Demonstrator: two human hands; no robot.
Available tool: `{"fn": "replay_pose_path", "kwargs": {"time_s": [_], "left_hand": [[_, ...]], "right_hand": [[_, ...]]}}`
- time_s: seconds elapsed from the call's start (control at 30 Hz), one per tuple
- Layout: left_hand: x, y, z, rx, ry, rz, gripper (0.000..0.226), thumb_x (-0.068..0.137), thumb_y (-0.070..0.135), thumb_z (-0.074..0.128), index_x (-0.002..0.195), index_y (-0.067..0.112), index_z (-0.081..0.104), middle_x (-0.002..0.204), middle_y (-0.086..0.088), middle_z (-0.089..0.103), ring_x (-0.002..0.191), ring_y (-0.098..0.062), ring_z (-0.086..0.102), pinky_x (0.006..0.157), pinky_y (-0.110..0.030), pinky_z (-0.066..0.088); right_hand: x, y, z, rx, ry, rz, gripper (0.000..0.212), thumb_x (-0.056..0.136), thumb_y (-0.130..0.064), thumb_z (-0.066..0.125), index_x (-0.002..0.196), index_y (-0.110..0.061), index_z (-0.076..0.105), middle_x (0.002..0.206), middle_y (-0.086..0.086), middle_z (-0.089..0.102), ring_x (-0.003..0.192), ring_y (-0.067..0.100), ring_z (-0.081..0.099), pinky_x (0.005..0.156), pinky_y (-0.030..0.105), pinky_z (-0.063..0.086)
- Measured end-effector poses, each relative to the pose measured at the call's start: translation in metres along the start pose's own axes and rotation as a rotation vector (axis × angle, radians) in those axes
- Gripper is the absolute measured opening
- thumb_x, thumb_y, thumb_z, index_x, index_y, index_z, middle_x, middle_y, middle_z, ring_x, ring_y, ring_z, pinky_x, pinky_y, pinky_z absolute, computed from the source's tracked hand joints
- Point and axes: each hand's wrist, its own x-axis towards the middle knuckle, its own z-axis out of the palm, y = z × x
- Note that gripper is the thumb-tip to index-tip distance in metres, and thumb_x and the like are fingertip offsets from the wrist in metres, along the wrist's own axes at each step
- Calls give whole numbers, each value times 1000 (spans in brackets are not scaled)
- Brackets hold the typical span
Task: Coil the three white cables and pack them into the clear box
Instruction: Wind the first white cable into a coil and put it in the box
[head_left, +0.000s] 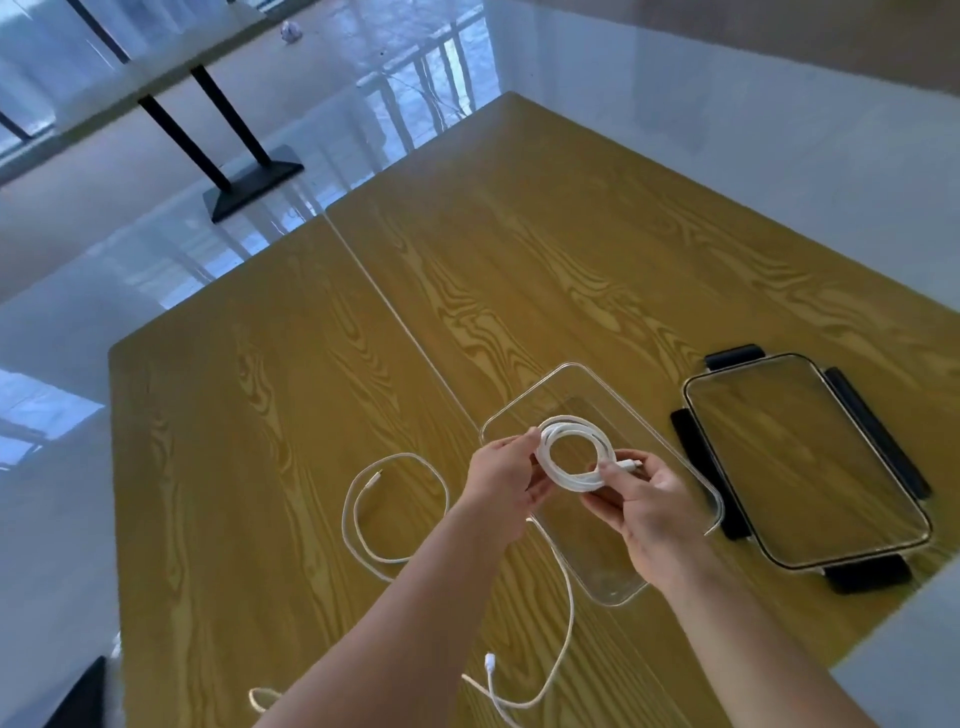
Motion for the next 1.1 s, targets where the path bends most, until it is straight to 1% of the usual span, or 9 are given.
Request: {"fn": "replay_pose_path", "kwargs": {"time_s": [0.13, 0.2, 0.33, 0.47, 0.67, 0.83, 0.9, 1.0, 1.1], "left_hand": [[26, 4, 15, 27, 61, -34, 12, 93, 14, 67, 89, 5, 72, 93, -10, 72, 81, -21, 67, 70, -31, 59], [39, 4, 22, 36, 86, -49, 9, 91, 12, 68, 89, 5, 72, 98, -11, 73, 82, -22, 68, 76, -32, 59], [57, 3, 34, 35, 101, -79, 11, 89, 7, 68, 100, 8, 70, 103, -12, 72, 89, -24, 70, 73, -31, 59], [74, 1, 40, 34, 126, -126, 13, 91, 8, 66, 101, 13, 71, 101, -9, 73, 82, -21, 68, 70, -30, 57], [95, 1, 43, 3, 172, -140, 18, 89, 5, 68, 105, 12, 71, 84, -7, 70, 71, -19, 62, 82, -32, 58], [103, 0, 51, -54, 152, -151, 19, 88, 5, 70, 105, 13, 69, 88, -7, 71, 73, -19, 62, 78, -31, 57], [106, 0, 53, -72, 171, -137, 18, 87, 4, 70, 103, 12, 68, 91, -8, 72, 72, -18, 62, 80, -32, 57], [110, -1, 54, -64, 195, -126, 15, 86, 3, 72, 99, 9, 70, 95, -11, 73, 74, -19, 64, 85, -34, 58], [114, -5, 52, -18, 217, -107, 9, 85, 6, 73, 93, 10, 69, 95, -10, 73, 85, -23, 70, 85, -37, 60]], "right_hand": [[19, 5, 6, 55, 90, 19, 13, 92, -3, 65, 102, 2, 59, 105, 24, 68, 93, 30, 71, 72, 36, 61], [29, 9, 7, 108, 133, 43, 16, 92, -3, 66, 105, 3, 59, 107, 24, 67, 96, 31, 70, 75, 38, 61], [45, 16, 7, 206, 190, 82, 19, 92, 1, 64, 110, 1, 57, 108, 24, 65, 97, 32, 69, 84, 41, 60], [60, 23, 8, 212, 243, 102, 22, 90, 4, 66, 110, 0, 58, 111, 25, 66, 100, 34, 69, 90, 44, 58], [75, 26, 12, 152, 313, 49, 22, 88, 3, 70, 108, -3, 61, 108, 21, 66, 98, 32, 69, 81, 36, 61], [82, 26, 17, 158, 362, 40, 16, 89, 2, 68, 100, -7, 63, 107, 19, 67, 99, 32, 69, 83, 36, 60], [84, 28, 18, 177, 384, 31, 16, 90, 0, 68, 105, -5, 64, 108, 19, 67, 99, 31, 70, 82, 35, 61], [88, 30, 20, 186, 403, 14, 24, 91, -1, 68, 114, -2, 67, 109, 18, 70, 94, 26, 73, 76, 29, 62], [90, 32, 23, 160, 447, 6, 27, 89, -1, 69, 116, -4, 68, 107, 15, 71, 92, 25, 73, 72, 26, 61]]}}
